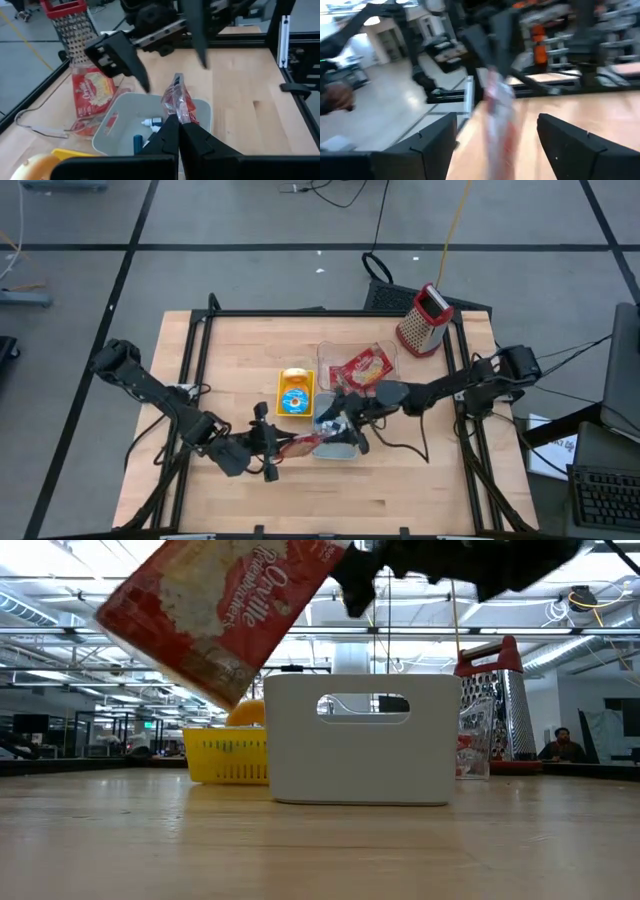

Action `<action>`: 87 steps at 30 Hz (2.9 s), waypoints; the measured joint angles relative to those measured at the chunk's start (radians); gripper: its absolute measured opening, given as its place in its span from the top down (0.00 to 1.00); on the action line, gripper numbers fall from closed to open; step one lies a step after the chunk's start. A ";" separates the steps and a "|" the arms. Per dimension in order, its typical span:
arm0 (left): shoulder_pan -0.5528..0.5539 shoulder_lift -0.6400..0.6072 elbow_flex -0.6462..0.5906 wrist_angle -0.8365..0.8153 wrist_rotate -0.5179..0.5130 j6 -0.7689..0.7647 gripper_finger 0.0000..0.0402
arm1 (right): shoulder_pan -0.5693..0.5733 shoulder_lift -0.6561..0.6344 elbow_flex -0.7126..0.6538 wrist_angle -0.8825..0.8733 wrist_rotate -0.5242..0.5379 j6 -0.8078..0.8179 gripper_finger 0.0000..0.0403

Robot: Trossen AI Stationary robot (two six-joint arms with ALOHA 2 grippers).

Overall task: Pick & Place Food Item
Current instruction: Put the red popcorn bag into the transparent bin

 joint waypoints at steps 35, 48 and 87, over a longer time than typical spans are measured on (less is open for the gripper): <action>0.013 -0.019 0.002 0.019 0.106 -0.012 0.95 | -0.011 0.028 0.237 -0.463 -0.158 -0.091 0.98; 0.006 -0.101 0.003 0.025 0.108 0.059 0.95 | -0.026 -0.312 0.074 -0.734 0.136 -0.080 0.98; 0.092 -0.097 0.002 0.045 0.107 0.018 0.94 | -0.046 -0.227 -0.291 -0.176 0.968 0.238 0.85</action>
